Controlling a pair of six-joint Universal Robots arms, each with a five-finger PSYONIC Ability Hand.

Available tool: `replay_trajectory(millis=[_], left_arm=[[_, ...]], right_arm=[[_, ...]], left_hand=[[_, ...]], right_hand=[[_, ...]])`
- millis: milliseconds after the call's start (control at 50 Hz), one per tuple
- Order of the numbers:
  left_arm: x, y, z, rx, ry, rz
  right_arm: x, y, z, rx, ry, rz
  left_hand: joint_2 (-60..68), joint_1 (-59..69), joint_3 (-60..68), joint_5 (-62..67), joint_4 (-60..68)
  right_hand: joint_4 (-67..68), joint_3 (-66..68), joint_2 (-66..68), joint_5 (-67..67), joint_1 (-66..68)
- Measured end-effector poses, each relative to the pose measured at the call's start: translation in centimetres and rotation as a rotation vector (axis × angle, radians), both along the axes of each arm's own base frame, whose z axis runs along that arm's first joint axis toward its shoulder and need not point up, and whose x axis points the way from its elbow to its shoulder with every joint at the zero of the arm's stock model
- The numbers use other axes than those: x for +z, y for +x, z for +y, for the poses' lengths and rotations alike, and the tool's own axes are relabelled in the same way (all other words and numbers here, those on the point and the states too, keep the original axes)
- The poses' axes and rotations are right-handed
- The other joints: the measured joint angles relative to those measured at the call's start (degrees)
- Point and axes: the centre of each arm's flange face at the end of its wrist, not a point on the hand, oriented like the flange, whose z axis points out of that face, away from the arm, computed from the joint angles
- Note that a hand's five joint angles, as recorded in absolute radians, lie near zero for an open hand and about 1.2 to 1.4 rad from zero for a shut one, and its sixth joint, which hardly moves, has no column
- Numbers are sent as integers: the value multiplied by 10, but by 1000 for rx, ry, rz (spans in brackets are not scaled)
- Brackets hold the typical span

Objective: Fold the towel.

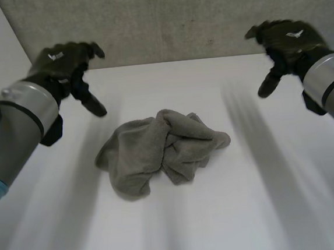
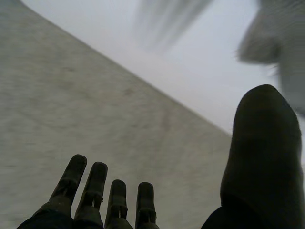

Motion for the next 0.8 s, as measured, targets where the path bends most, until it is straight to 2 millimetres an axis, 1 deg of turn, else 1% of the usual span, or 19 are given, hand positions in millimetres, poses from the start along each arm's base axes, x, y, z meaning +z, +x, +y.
replay_trajectory(millis=[40,140,220,300,340,360,380,420,440,460,500,540,600,640,680,720,760,780,800], left_arm=[[-13,0,1,-12,21,-63],[-66,-3,3,-65,114,-268],[-99,-7,1,-88,173,-329],[-126,-11,-3,-92,213,-337],[-136,-14,-5,-93,225,-335],[-142,-15,-5,-94,230,-334],[-145,-16,-5,-95,234,-333],[-154,-18,-5,-96,240,-330],[-156,-19,-4,-97,241,-329],[-157,-19,-4,-97,240,-327],[-157,-20,-2,-97,232,-322],[-155,-21,0,-99,220,-315],[-146,-22,5,-104,188,-297],[-135,-22,11,-106,161,-275],[-125,-22,14,-105,139,-254],[-103,-19,20,-99,96,-210],[-90,-18,23,-94,67,-182],[-71,-14,28,-88,29,-143],[-63,-13,30,-85,11,-126]], right_arm=[[-8,8,5,50,23,39],[-48,39,26,226,101,185],[-81,62,38,316,149,256],[-115,80,41,342,175,296],[-126,84,40,331,175,306],[-133,86,38,316,170,312],[-137,87,36,306,167,314],[-144,90,31,261,144,317],[-145,90,29,243,135,316],[-145,90,26,228,124,313],[-142,89,23,199,101,304],[-136,88,21,183,80,293],[-117,84,21,165,36,268],[-96,78,24,166,-2,243],[-82,74,27,172,-25,227],[-55,66,34,190,-70,197],[-40,61,38,202,-93,182],[-23,54,43,217,-117,167],[-16,52,45,224,-128,160]], left_hand=[[0,0,0,-1,0],[-55,-49,-59,-72,-55],[-70,-64,-72,-89,-68],[-49,-48,-50,-58,-50],[6,5,7,3,7],[87,88,92,76,82],[158,174,164,158,169],[391,410,401,388,414],[468,470,474,455,479],[545,538,553,540,557],[615,566,627,600,625],[619,566,649,606,638],[619,566,654,606,639],[619,566,655,606,639],[619,566,655,606,639],[619,566,655,606,639],[619,566,655,606,639],[619,566,656,606,639],[619,566,656,606,639]], right_hand=[[0,0,0,0,0],[0,0,0,0,0],[0,0,0,0,0],[1,1,0,2,3],[17,18,18,21,23],[76,77,78,76,84],[123,138,141,125,145],[313,327,330,320,333],[357,365,367,367,376],[432,436,432,444,455],[562,559,560,575,569],[608,596,584,611,601],[621,601,584,615,602],[621,601,584,615,602],[621,603,584,615,602],[621,606,585,615,604],[621,607,587,615,604],[621,608,587,615,604],[621,609,587,615,604]])
